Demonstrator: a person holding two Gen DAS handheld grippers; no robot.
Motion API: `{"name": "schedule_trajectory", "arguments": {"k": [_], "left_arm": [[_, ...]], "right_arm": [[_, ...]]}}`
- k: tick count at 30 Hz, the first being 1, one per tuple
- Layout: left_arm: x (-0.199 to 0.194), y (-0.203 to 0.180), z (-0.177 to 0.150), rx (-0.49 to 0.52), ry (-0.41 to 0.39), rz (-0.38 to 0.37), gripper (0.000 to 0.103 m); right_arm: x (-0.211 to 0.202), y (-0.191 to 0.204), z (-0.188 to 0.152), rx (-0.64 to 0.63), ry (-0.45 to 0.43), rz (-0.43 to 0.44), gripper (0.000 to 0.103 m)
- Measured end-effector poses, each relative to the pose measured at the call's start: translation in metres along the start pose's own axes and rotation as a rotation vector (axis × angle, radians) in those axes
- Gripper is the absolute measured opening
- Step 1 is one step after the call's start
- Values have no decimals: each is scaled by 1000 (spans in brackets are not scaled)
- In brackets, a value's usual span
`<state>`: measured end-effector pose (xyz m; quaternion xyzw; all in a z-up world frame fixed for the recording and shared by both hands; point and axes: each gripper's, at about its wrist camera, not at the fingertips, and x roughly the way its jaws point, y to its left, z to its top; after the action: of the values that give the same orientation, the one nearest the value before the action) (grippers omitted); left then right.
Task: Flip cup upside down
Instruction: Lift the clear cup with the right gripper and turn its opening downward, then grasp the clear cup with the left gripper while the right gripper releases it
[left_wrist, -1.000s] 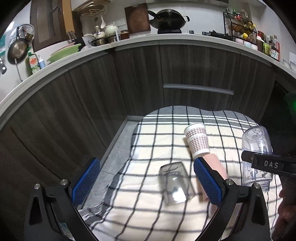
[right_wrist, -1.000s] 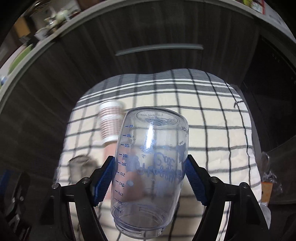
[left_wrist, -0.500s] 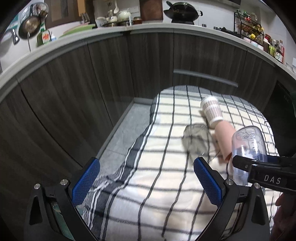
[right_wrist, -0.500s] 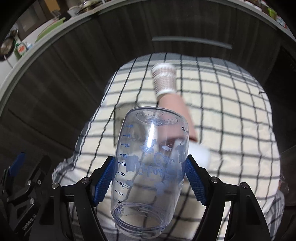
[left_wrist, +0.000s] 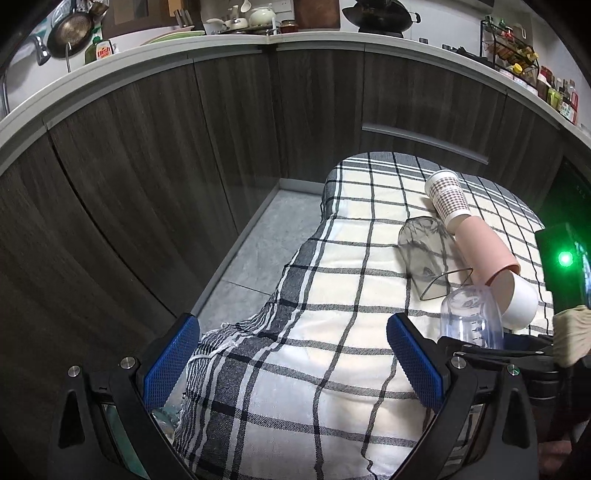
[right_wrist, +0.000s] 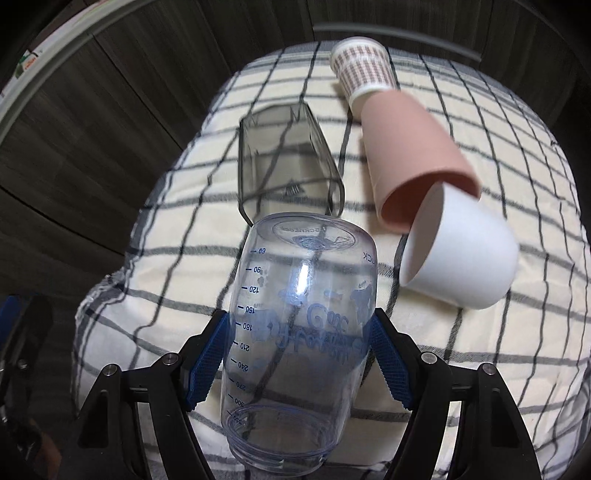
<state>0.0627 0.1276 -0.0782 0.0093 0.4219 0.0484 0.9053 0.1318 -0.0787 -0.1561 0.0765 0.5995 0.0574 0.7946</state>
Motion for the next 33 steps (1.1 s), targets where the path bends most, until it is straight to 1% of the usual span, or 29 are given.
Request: {"name": "schedule_trajectory", "arguments": {"k": [8,13,17,21,23,26,31,33], "left_arm": [[-3,-4,2,13,-4,-2,103],[-11,-11,5,29,-16,2,103],[-16,-20,9,42,-20,-10,103],[-20,-33,15,55,-14,-32,103],[-19,-43,18,66,3,-57,103],[-14,-66,21,92,52,-107,103],[3,-117,22,158,183,-194,103],[9,-134,22,187,224,-208,103]], "right_arm": [[2,2,0,1,13,-8,76],[-3,0,0,12,17,16,76],[-24,-7,-2,32,-26,60,81],[-53,-20,-2,51,-86,70,81],[-73,-33,-5,61,-134,40,82],[-98,-54,-10,83,-172,-31,83],[-133,-83,-17,114,-242,-180,88],[-144,-96,-19,126,-264,-233,90]]}}
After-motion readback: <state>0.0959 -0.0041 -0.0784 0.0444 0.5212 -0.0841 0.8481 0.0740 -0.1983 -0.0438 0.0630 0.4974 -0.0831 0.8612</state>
